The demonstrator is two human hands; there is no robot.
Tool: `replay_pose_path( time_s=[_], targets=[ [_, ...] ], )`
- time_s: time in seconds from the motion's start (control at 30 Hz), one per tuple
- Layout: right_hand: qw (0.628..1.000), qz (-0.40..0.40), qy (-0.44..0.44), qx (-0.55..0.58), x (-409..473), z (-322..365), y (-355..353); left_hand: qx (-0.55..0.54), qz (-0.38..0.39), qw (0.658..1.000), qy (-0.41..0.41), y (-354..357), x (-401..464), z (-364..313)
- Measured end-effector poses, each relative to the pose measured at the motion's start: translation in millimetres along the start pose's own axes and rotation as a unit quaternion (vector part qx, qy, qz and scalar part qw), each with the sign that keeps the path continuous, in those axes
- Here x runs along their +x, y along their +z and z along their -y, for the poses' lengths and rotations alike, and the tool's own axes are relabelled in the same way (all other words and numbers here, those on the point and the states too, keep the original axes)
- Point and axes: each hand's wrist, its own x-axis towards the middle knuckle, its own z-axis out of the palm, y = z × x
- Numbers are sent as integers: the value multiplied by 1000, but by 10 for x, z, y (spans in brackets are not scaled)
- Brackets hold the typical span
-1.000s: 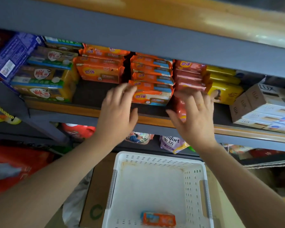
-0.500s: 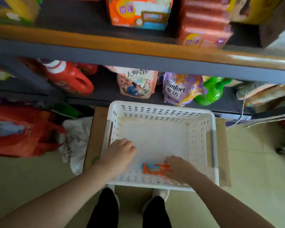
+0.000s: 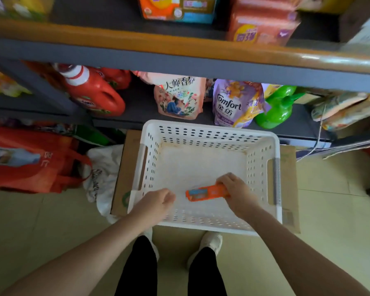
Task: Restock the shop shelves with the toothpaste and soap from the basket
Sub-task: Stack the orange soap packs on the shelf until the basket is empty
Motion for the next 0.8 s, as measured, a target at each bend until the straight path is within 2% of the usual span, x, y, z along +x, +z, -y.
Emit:
replay_pose_path(
  time_s=[0.03,0.1,0.17,0.2,0.23,0.3,0.37,0.43,0.53,0.6,0.63,0.7,0.73,0.77,0.8],
  targets=[
    [997,-53,-46,28,-51,84,-141,-10,-6,1000,-9,-20,-26,-39],
    [984,-95,-148,25,-154,231,-423,-6,-23,1000,9,-56,-80,-150],
    [975,-94,-201,22,-231,364,-676,-90,-2,996,21,-121,-150,-348],
    [971,-95,-217,29,-270,443,-794,-170,20,985,27,-169,-184,-467],
    [968,-99,-230,37,-312,527,-911,-260,46,964,35,-229,-207,-577],
    [959,-101,-260,52,-402,686,-1134,-429,105,897,37,-396,-283,-758],
    [951,-98,-286,58,-488,824,-1336,-491,141,858,56,-564,-381,-841],
    [951,-97,-289,54,-550,911,-1483,-490,154,853,91,-691,-461,-871],
    [965,-130,-217,67,-612,1007,-1595,-508,162,838,117,-855,-567,-869],
    [970,-143,-87,177,-614,1098,-1602,-532,149,825,122,-938,-625,-857],
    [951,-137,-23,277,-606,1150,-1585,-550,134,815,123,-966,-659,-856],
    [868,-113,74,478,-579,1270,-1515,-584,100,798,110,-974,-702,-853],
    [826,-92,107,546,-576,1336,-1492,-597,84,790,107,-959,-696,-834],
    [802,-70,121,580,-581,1400,-1472,-613,70,779,108,-953,-693,-828],
    [799,-52,114,587,-595,1472,-1453,-631,57,765,110,-950,-684,-823]
  ],
)
